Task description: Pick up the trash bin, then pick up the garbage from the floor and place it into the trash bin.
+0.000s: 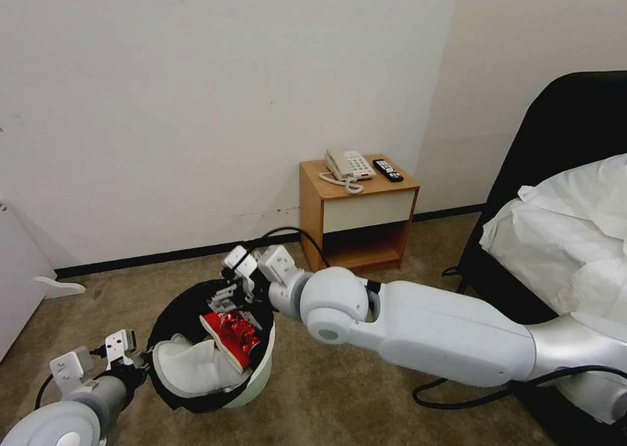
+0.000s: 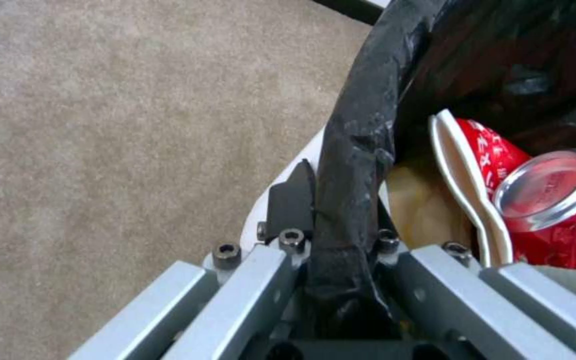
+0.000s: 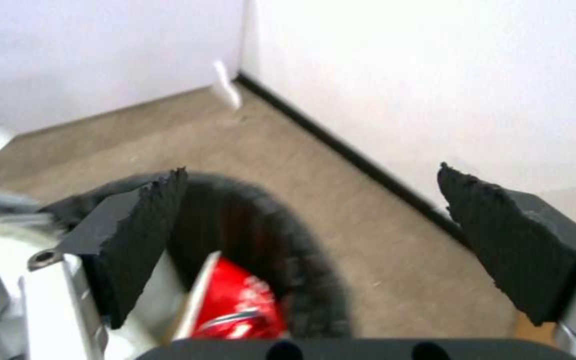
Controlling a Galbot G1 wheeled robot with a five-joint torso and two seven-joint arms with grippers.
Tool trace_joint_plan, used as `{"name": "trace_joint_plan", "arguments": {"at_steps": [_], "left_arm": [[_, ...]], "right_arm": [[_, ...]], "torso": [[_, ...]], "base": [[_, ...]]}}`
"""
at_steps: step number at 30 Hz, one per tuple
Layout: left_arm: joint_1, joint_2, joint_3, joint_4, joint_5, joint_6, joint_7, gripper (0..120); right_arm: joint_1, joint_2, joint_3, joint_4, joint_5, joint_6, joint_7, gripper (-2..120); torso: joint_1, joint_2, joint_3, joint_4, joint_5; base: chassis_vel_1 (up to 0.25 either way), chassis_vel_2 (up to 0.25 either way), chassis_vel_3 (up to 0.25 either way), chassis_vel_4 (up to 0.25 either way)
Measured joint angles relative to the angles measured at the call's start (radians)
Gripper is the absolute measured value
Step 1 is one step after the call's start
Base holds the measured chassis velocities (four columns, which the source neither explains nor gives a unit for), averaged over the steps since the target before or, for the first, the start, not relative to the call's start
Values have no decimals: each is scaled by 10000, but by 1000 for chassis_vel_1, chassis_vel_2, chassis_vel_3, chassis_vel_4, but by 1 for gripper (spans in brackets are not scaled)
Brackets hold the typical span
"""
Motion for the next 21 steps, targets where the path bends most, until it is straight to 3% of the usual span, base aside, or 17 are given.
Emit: {"name": "trace_joint_plan", "arguments": {"at_steps": [10,12,16,17,21], "left_arm": [[89,84,-163,-65,-40,0,8,1],[177,140,-208,-123,-68,-1,0,1],[315,194,-300,-181,-114,-1,-35,1],[452,216,-399,-215,-165,0,-77,1],[526,294,-436,-108,-467,-2,-234,1]], "right_arm": [[-317,-1366,2102,766,-363,1410,30,100],[-706,-1810,3518,967,-360,2140,-77,100],[-1007,-2099,4472,989,-453,2699,-292,100],[-1275,-2383,5409,1011,-530,3212,-470,100],[-1760,-2912,7232,1072,-559,3839,-586,100]], "torso": [[-1,0,0,-2,3],[0,1,-1,-6,1],[0,0,0,-6,5],[0,1,-1,-1,2],[0,0,-1,-6,4]], "base": [[0,0,0,0],[0,0,0,0],[0,0,0,0],[0,0,0,0],[0,0,0,0]]}}
